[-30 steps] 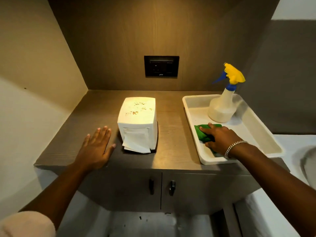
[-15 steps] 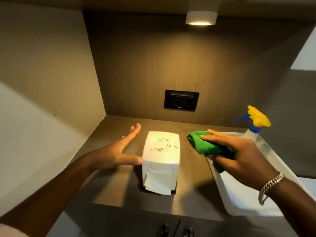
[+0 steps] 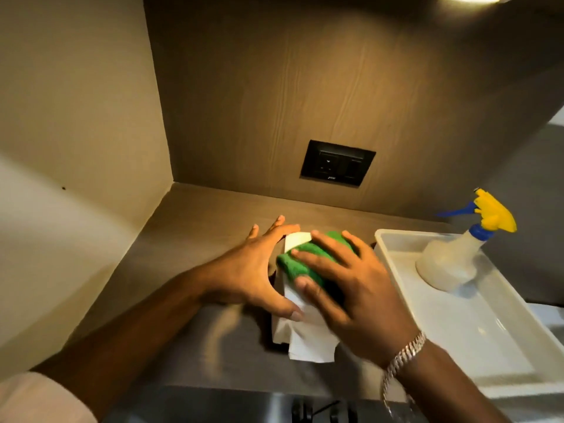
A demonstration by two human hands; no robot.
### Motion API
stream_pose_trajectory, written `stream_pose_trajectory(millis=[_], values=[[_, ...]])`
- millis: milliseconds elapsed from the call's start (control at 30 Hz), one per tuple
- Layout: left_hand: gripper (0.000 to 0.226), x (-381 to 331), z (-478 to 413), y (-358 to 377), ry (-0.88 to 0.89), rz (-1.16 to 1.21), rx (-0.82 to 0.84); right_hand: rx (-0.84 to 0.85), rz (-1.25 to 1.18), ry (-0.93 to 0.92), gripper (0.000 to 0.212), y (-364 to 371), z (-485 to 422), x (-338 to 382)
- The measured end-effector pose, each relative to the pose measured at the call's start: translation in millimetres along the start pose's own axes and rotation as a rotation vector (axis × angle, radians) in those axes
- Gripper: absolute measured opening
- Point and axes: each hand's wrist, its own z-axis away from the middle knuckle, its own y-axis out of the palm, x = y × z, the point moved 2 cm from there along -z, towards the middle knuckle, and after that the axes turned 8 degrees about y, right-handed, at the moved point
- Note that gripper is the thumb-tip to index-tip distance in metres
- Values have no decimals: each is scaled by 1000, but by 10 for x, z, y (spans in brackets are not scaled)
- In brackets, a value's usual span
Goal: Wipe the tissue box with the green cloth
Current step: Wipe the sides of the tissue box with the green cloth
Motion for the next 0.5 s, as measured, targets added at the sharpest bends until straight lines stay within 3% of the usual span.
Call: stream_pose_trajectory(millis=[167,367,500], values=[[130,18,-20,50,8,35,-30,-116,-179,182,47,-40,133,-144],[125,37,-14,72,55,196,-54,-97,51,46,47,96,-16,28],[126,14,-16,89,35,197,-48,-124,-119,225,40,-25,-267,-177]])
